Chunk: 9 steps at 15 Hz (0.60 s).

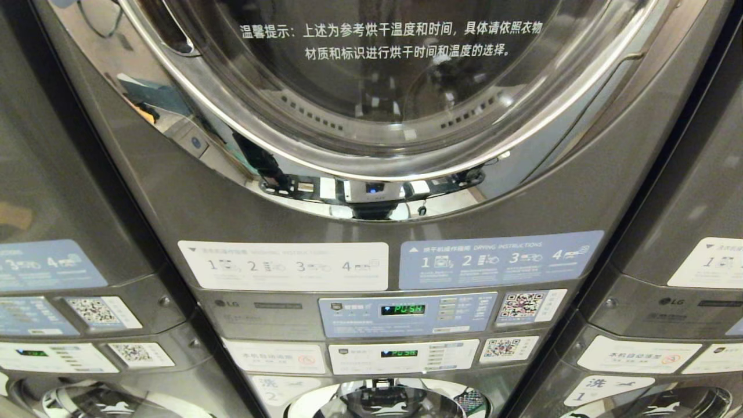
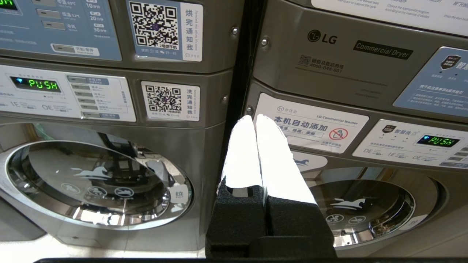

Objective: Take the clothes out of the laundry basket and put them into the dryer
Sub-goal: Close the dryer

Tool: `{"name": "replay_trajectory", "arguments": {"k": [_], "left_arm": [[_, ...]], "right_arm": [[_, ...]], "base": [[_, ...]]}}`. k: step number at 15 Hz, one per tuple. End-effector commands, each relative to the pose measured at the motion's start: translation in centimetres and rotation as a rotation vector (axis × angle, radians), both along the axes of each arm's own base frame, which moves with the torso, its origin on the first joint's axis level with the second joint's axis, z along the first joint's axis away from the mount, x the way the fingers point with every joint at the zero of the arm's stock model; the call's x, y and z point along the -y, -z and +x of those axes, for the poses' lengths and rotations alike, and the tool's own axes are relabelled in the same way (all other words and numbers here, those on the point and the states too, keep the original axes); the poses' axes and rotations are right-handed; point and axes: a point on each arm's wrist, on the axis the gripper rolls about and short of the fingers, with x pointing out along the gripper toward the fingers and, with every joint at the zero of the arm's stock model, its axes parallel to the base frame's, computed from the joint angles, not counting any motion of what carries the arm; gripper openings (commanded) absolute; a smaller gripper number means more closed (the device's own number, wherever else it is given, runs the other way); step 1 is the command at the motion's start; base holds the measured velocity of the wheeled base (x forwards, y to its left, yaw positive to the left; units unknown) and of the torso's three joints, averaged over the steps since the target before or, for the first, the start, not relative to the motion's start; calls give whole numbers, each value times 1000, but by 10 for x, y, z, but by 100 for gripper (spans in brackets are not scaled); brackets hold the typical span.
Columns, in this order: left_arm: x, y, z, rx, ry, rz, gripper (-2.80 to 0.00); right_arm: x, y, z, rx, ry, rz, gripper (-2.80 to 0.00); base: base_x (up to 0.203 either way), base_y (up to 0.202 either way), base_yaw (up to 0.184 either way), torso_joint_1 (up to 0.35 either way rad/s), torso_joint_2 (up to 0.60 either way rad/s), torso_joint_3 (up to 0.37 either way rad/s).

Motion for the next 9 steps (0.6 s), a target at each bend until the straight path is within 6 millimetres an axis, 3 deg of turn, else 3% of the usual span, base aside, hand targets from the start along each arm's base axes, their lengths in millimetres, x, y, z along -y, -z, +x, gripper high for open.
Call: {"name": "replay_trajectory", "arguments": {"k": [1, 9], "left_arm": [[1, 3, 7, -15, 0, 6, -280], [3, 5, 27, 13, -105, 27, -280]], "right_arm": [[0, 0, 0, -2, 0, 1, -280], [0, 0, 0, 0, 5, 21, -280]], "base": [[0, 0, 0, 0, 0, 0], [0, 0, 0, 0, 0, 0]]}}
